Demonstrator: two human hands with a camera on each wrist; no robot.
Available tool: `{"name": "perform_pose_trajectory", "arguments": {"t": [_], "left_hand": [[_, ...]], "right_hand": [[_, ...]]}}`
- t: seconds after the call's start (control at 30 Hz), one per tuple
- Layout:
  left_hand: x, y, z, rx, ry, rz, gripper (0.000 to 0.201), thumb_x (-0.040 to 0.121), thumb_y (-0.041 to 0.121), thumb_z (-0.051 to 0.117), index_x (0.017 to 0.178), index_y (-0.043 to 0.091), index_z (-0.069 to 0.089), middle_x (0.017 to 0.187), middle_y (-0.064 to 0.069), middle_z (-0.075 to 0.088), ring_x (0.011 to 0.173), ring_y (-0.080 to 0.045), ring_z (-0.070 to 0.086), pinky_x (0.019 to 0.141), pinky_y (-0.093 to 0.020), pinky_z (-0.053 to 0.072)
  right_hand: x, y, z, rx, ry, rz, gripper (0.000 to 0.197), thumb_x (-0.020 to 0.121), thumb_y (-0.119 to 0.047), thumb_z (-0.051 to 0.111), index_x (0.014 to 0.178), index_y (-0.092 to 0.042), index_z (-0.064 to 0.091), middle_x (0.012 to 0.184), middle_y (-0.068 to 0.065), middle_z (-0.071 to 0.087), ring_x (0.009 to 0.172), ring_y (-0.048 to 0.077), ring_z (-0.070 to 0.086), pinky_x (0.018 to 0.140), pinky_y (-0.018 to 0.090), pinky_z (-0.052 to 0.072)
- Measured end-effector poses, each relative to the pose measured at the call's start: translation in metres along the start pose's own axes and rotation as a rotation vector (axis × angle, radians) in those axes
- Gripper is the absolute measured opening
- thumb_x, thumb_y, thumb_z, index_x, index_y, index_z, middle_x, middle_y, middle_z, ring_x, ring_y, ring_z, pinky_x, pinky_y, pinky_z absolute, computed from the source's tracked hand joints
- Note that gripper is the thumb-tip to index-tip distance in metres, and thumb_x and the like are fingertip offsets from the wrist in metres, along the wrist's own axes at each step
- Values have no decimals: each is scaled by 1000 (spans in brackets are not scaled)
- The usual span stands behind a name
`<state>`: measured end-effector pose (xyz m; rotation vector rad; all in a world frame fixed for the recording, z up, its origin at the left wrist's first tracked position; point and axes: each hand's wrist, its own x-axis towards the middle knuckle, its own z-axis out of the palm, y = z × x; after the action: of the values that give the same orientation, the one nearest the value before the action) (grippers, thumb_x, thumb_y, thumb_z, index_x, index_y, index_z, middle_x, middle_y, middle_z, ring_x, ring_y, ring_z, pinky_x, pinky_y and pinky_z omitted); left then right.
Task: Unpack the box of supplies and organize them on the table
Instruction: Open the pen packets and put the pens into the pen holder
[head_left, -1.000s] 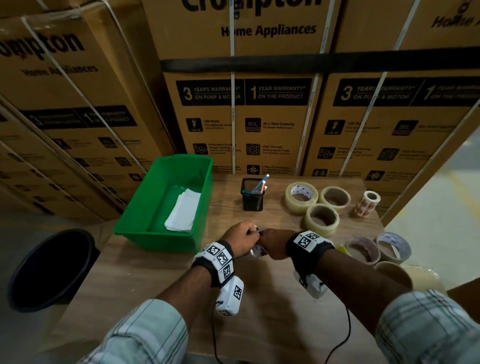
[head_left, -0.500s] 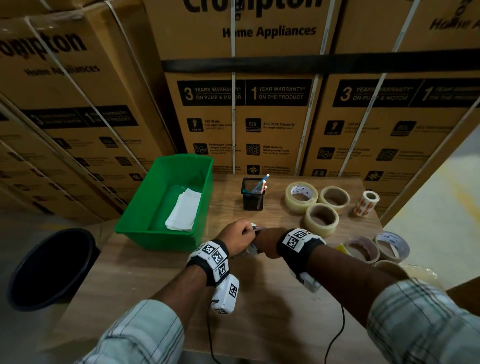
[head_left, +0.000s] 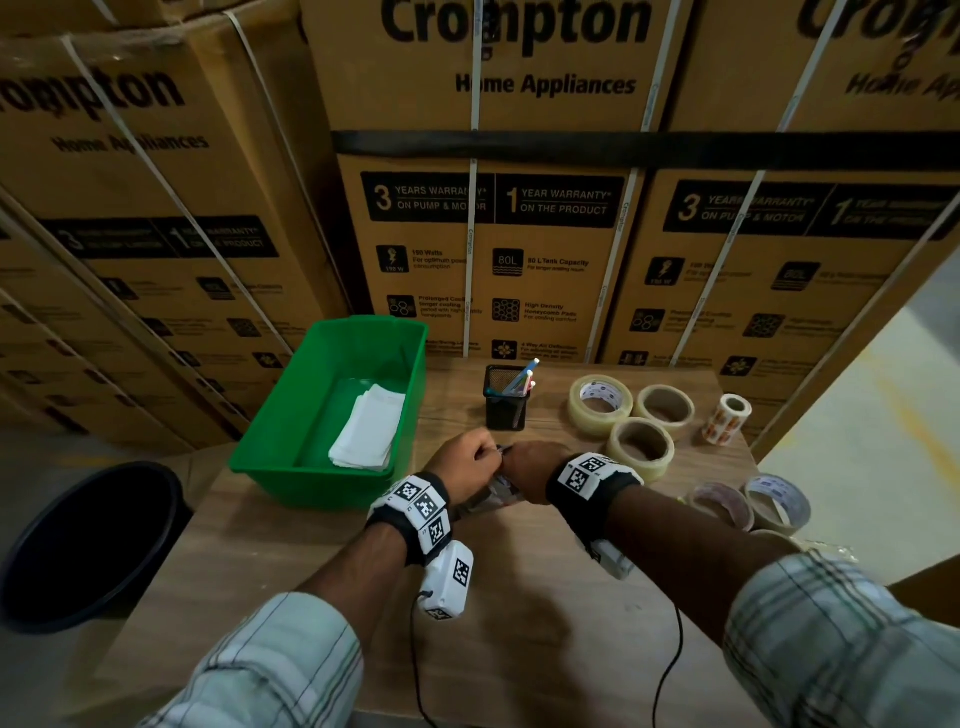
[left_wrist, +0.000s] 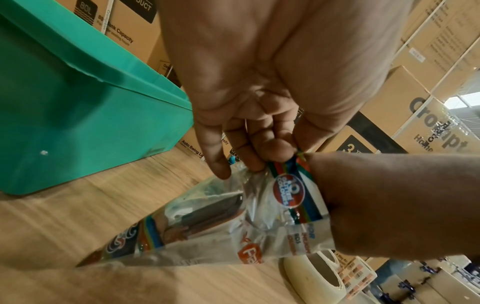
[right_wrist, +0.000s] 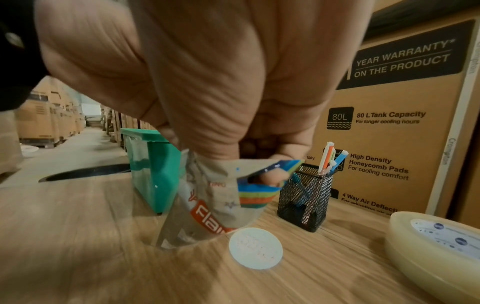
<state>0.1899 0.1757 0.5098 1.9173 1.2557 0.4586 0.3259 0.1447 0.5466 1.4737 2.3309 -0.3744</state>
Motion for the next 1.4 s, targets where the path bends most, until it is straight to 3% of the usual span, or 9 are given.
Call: {"name": "perform_pose_trajectory", "arguments": {"t": [0.33, 0.6, 0.7, 0.77, 0.93, 1.03, 1.17, 1.4], "left_hand": [[1, 2, -5, 12, -13, 26, 18, 88, 16, 53, 71, 19, 46, 69, 0, 51, 68, -19, 48, 65, -29, 40], [9, 1, -11, 4, -1, -6, 28, 87, 17, 54, 64, 23, 40, 65, 1, 48, 66, -20, 47, 63, -31, 40], [13, 1, -16, -5, -11, -46, 29, 87, 15, 53, 63, 23, 39, 63, 3, 45, 69, -20, 46, 66, -31, 38], [16, 1, -21, 0, 4, -77, 30, 88, 14, 51, 62, 22, 38, 63, 3, 43, 70, -20, 45, 66, -31, 36], [19, 2, -29, -50, 15, -142, 26, 90, 17, 51, 66, 21, 43, 68, -1, 51, 69, -19, 48, 68, -31, 39], [23, 1, -31, -61, 5, -187, 22, 91, 23, 52, 69, 20, 49, 72, -6, 57, 69, -19, 52, 67, -31, 41], [24, 6, -31, -89, 10, -218, 20, 91, 23, 51, 72, 18, 54, 68, 0, 60, 69, -19, 55, 67, -30, 43], [23, 13, -31, -79, 26, -246, 19, 89, 22, 50, 70, 20, 53, 66, 3, 62, 70, -18, 58, 70, -30, 48]], "right_hand": [[3, 0, 0, -52, 16, 67, 27, 90, -10, 52, 118, -11, 54, 117, 11, 62, 105, 31, 61, 79, 37, 50], [4, -4, -9, -102, 112, 101, 24, 94, -11, 46, 117, -7, 54, 118, 13, 62, 105, 33, 62, 80, 39, 51], [2, -1, -14, -80, 176, 60, 22, 93, -17, 48, 111, -8, 58, 110, 13, 64, 97, 33, 64, 73, 38, 51], [0, 3, -21, -44, 227, 44, 21, 92, -22, 51, 103, -10, 64, 101, 11, 67, 88, 30, 66, 69, 35, 55], [-11, 32, -49, 236, 331, 86, 13, 87, -24, 55, 95, -25, 65, 93, -2, 66, 85, 17, 63, 76, 31, 55], [-25, 45, -74, 280, 403, 73, 7, 86, -24, 62, 92, -22, 65, 87, -6, 65, 78, 10, 61, 72, 22, 53], [-40, 62, -107, 297, 511, 72, 6, 88, -22, 62, 93, -19, 65, 82, -11, 60, 71, 1, 56, 63, 11, 41], [-35, 90, -149, 499, 714, 183, 5, 88, -17, 60, 89, -19, 64, 80, -12, 59, 71, -1, 54, 60, 11, 40]]}}
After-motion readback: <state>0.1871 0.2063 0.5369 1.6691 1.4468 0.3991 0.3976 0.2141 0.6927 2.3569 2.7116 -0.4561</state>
